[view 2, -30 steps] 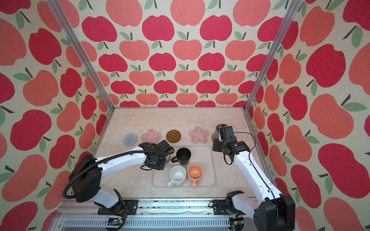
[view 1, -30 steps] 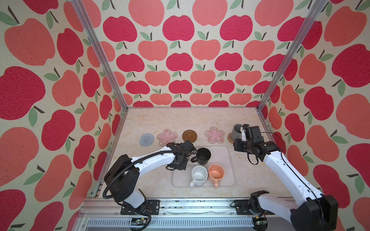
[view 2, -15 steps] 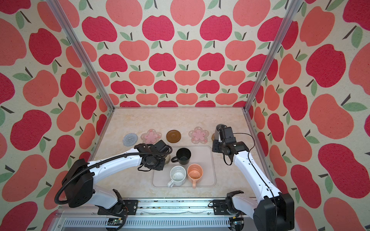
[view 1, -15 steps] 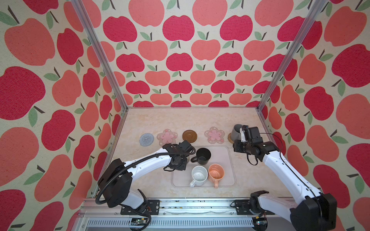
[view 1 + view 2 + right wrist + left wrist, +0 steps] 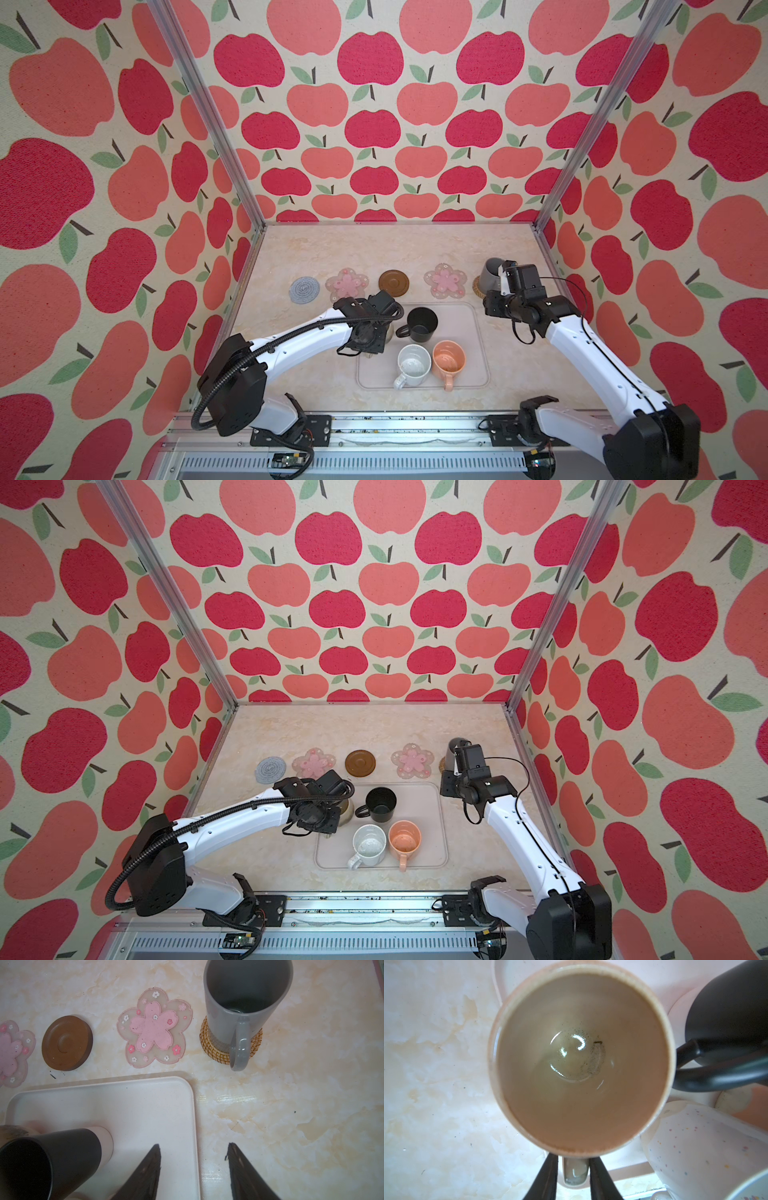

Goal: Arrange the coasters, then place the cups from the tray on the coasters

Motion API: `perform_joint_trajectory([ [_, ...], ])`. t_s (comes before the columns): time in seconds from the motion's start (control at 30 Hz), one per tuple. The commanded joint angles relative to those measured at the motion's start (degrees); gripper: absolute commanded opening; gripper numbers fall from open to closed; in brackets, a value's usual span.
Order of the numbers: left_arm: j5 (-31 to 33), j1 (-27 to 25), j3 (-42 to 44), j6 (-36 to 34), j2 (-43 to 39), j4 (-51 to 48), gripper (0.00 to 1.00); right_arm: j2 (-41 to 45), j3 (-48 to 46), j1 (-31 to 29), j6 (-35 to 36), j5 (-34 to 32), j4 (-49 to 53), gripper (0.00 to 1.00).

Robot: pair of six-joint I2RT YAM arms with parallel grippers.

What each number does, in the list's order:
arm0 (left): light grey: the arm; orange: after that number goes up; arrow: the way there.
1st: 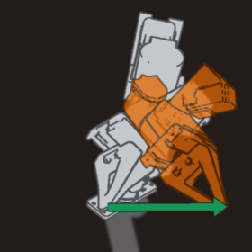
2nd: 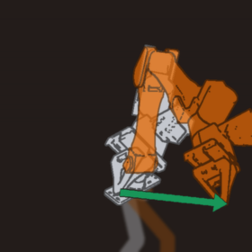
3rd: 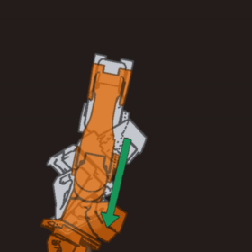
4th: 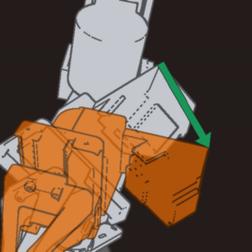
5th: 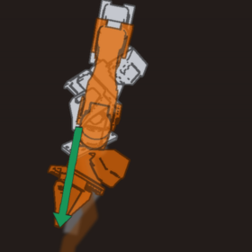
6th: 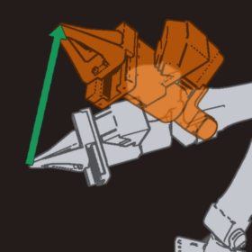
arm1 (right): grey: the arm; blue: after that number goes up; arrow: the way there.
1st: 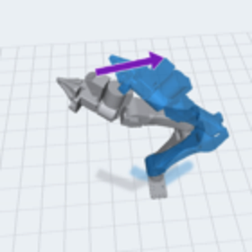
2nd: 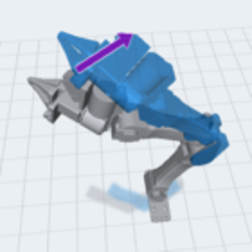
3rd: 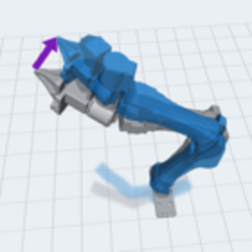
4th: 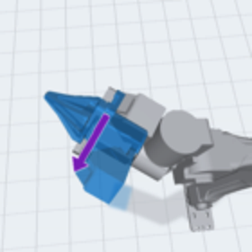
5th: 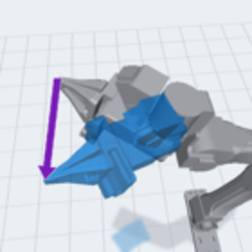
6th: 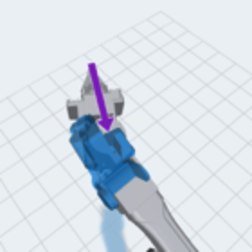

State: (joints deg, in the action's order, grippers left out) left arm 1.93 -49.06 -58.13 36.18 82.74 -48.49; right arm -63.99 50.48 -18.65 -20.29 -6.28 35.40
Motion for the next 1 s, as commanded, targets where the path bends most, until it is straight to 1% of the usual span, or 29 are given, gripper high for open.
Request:
perform_joint_trajectory([
  [0.0, 0.45, -0.01, -0.47, 1.43, 1.73, 0.52, 0.26, -0.43, -0.16, -0.24, -0.62, 1.0, -0.35, 0.55],
  [0.2, 0.8, 0.26, -1.24, 1.83, 5.43, 1.49, 0.22, 0.15, -0.03, -0.24, -0.22, 0.23, 0.28, 0.55],
  [0.3, 1.57, 0.36, -1.17, 1.88, 5.74, 1.62, 0.13, 0.6, 0.16, -0.24, 0.08, -0.45, 0.81, 0.55],
  [0.43, 2.14, 0.71, -0.98, 1.53, 4.48, 1.74, 0.1, 1.23, 0.27, -0.24, 0.01, -0.92, 0.98, 0.55],
  [0.53, 2.12, 1.05, -0.93, 0.62, 3.79, 1.11, 0.02, 1.23, 0.5, -0.24, -0.35, -0.85, 0.86, 0.55],
  [0.6, 1.93, 1.0, -1.37, -0.25, 3.09, 0.02, 0.0, 1.16, 0.58, -0.23, -0.53, -0.59, 0.9, 0.55],
  [0.7, 1.32, 1.07, -2.67, -1.58, 1.63, -2.01, 0.01, 1.14, 0.63, -0.23, -0.88, -0.53, 0.52, 0.55],
  [0.8, 0.83, 1.42, -3.8, -2.96, 1.24, -3.6, 0.04, 0.97, 0.38, -0.24, -1.37, -0.16, 0.16, 0.55],
  [0.87, 0.36, 1.68, -4.35, -3.88, 1.63, -4.51, 0.1, 0.97, 0.2, -0.24, -1.53, 0.04, 0.02, 0.55],
  [0.93, 0.21, 2.0, -4.5, -3.67, 2.17, -5.12, 0.2, 1.12, 0.01, -0.24, -1.51, 0.01, 0.11, 0.55],
  [0.97, -0.07, 2.04, -4.42, -3.6, 2.37, -5.03, 0.22, 1.21, -0.09, -0.24, -1.51, -0.04, 0.19, 0.55],
])
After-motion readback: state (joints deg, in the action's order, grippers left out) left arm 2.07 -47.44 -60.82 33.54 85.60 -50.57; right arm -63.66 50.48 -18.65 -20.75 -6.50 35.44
